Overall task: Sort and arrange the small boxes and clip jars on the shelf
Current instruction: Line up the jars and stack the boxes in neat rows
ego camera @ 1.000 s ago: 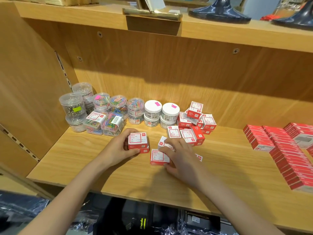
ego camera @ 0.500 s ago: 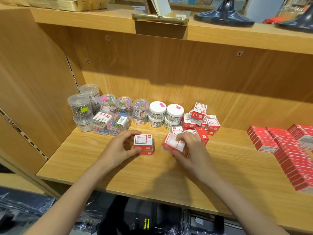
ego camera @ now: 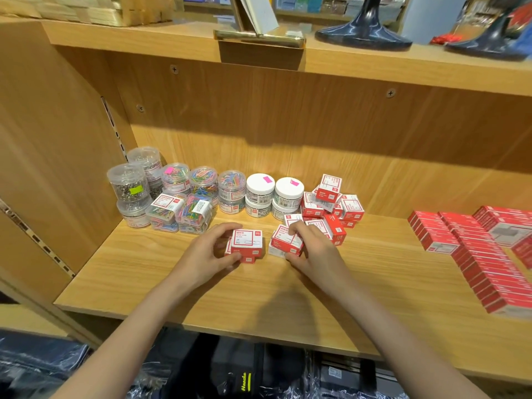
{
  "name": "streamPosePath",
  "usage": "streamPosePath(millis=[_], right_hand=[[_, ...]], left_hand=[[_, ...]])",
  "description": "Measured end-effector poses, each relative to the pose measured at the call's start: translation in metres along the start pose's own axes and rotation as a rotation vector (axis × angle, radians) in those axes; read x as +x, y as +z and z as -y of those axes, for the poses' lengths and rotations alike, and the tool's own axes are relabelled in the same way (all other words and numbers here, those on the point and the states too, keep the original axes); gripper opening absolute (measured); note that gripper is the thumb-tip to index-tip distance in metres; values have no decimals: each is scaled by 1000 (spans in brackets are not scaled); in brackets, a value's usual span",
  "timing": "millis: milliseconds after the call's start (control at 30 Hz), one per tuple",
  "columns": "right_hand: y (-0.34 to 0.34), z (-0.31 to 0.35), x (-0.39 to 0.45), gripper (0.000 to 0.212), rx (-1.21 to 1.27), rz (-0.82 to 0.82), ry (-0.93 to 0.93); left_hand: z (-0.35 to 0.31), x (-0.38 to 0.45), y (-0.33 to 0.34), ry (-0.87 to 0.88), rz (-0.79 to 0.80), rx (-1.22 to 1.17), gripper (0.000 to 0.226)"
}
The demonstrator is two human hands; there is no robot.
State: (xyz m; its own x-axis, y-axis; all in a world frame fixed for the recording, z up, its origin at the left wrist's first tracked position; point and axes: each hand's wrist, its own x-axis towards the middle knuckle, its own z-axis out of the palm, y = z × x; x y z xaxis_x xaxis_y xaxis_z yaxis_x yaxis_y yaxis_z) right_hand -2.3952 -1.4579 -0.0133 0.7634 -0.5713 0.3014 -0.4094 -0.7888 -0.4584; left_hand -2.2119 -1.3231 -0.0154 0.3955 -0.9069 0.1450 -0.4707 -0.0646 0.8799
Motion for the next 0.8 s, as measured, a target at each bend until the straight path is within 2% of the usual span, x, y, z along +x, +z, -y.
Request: streamPosePath(millis=[200, 500, 633, 800], right_hand=[[-4, -3, 3, 39, 80, 123, -6], [-7, -7, 11, 35, 115, 109, -46], [-16, -4, 14, 38, 311, 38, 26], [-33, 4, 23, 41, 523, 36, 138]], left_hand=[[9, -3, -2, -94, -41, -206, 49], [12, -2, -11, -94, -26, -199, 47], [13, -3, -12, -101, -20, -213, 49], [8, -2, -11, -96, -10, -181, 52]])
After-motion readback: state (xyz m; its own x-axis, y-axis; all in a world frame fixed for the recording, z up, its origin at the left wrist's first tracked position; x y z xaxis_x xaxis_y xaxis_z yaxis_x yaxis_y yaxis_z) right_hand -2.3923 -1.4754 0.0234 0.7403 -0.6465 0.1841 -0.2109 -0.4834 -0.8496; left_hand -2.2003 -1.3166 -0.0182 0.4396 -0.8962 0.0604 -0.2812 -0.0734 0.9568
